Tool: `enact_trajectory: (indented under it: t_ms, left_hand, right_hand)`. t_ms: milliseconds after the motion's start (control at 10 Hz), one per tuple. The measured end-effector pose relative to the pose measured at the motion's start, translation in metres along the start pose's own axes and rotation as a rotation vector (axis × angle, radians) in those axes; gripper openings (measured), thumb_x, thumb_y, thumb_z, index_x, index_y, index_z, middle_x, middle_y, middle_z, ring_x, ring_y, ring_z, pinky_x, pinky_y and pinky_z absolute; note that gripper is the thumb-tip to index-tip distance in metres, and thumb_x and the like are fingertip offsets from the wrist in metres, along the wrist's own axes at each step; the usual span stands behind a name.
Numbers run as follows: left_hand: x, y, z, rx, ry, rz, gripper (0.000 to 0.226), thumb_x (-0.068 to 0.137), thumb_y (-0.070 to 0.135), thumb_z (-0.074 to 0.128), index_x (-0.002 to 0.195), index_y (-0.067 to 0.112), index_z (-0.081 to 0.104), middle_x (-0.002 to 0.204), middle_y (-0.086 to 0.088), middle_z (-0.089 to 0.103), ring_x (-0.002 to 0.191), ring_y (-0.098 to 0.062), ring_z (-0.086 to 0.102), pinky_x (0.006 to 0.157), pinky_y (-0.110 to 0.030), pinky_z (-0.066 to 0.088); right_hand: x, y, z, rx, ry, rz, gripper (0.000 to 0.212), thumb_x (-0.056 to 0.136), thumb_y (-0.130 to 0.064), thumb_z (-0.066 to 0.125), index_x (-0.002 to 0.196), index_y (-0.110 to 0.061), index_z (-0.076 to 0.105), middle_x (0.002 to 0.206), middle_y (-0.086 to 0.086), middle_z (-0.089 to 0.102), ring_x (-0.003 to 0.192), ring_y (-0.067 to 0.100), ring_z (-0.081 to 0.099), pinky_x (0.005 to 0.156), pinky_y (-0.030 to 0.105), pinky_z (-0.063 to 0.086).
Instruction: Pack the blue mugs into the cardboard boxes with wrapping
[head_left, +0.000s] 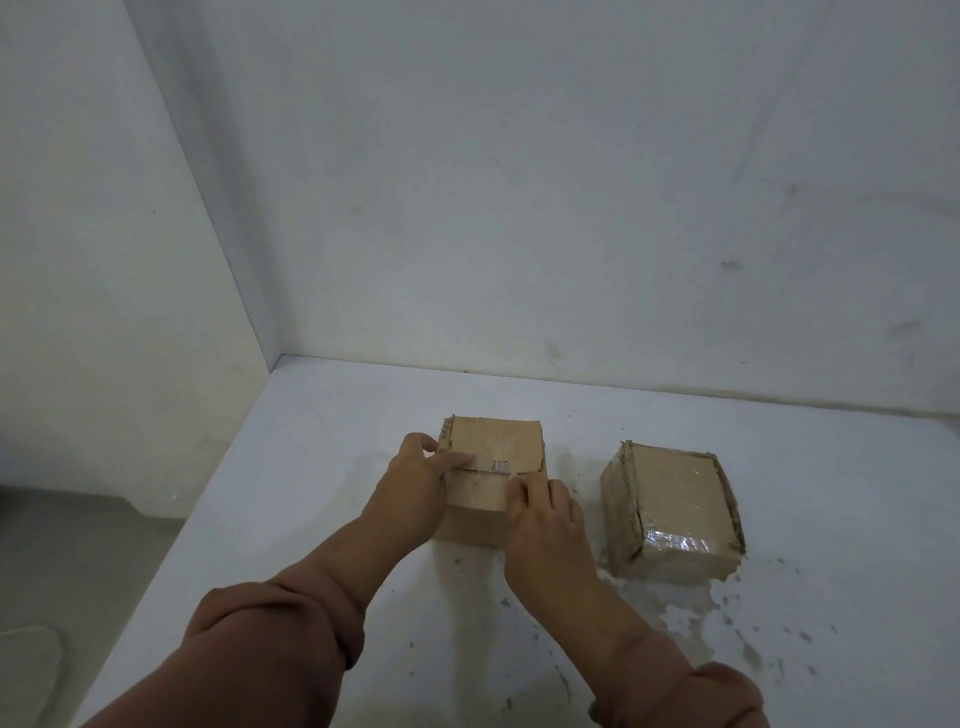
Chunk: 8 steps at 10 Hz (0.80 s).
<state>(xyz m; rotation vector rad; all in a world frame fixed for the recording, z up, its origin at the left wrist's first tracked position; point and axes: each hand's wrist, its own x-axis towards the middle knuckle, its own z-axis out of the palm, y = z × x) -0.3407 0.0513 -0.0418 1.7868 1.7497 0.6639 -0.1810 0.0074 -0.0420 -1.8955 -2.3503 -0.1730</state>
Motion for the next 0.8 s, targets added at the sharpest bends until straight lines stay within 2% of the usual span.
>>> enact_trajectory:
  t_ms: [100,200,300,400,500,700,800]
  left_hand:
    - [-0.007,0.006,-0.003,0.087,0.007,0.021,0.033,0.096,0.015,0.047,0.127,0.023,0.055,0.135,-0.008,0.041,0.101,-0.019,0.055,0.080,-0.022,0.048]
    - [-0.011,0.009,-0.004,0.140,-0.003,0.023,0.039,0.095,0.016,0.048,0.134,0.025,0.050,0.146,-0.007,0.033,0.121,-0.025,0.048,0.094,-0.030,0.047]
    - [-0.015,0.010,-0.002,0.296,-0.056,0.059,0.052,0.092,0.011,0.051,0.140,0.027,0.043,0.154,-0.006,0.024,0.135,-0.026,0.034,0.108,-0.035,0.040]
    - [-0.018,0.013,-0.002,0.327,-0.064,0.043,0.055,0.091,0.008,0.051,0.142,0.027,0.040,0.155,-0.006,0.022,0.137,-0.028,0.032,0.110,-0.036,0.037]
    - [-0.020,0.016,-0.005,0.355,-0.078,0.045,0.056,0.091,0.010,0.052,0.143,0.028,0.038,0.155,-0.006,0.021,0.137,-0.028,0.032,0.109,-0.035,0.037]
    - [-0.023,0.025,-0.014,0.395,-0.097,0.014,0.056,0.089,0.010,0.049,0.141,0.028,0.039,0.151,-0.006,0.028,0.131,-0.029,0.037,0.103,-0.038,0.043]
    - [-0.024,0.039,-0.016,0.457,-0.010,0.035,0.052,0.089,0.011,0.044,0.139,0.026,0.041,0.148,-0.006,0.034,0.128,-0.029,0.038,0.102,-0.037,0.039]
  right_hand:
    - [0.002,0.001,-0.005,0.051,-0.024,0.032,0.051,0.047,-0.017,0.073,0.097,-0.010,0.067,0.099,0.009,0.065,0.081,0.028,0.063,0.066,0.035,0.055]
    - [0.006,0.004,-0.010,0.112,-0.079,-0.002,0.055,0.065,-0.010,0.064,0.120,-0.004,0.056,0.139,0.020,0.047,0.128,0.041,0.045,0.099,0.045,0.044]
    - [0.007,0.008,-0.011,0.204,-0.238,-0.025,0.062,0.088,-0.005,0.041,0.146,-0.004,0.019,0.158,0.016,0.008,0.147,0.031,0.000,0.119,0.038,0.009]
    - [0.005,0.008,-0.009,0.191,-0.253,-0.032,0.064,0.092,-0.005,0.037,0.148,-0.003,0.007,0.159,0.016,-0.002,0.147,0.031,-0.008,0.119,0.036,0.003]
    - [0.004,0.007,-0.009,0.209,-0.245,-0.045,0.065,0.091,-0.003,0.038,0.148,-0.002,0.007,0.158,0.018,-0.002,0.146,0.032,-0.009,0.119,0.036,0.002]
    - [0.004,0.013,-0.013,0.288,-0.252,-0.022,0.063,0.092,-0.003,0.040,0.148,-0.006,0.012,0.159,0.014,0.002,0.147,0.028,-0.005,0.119,0.032,0.006]
    - [0.006,0.018,-0.022,0.361,-0.232,-0.005,0.060,0.090,-0.003,0.041,0.146,-0.005,0.019,0.157,0.014,0.012,0.147,0.026,0.003,0.120,0.032,0.010]
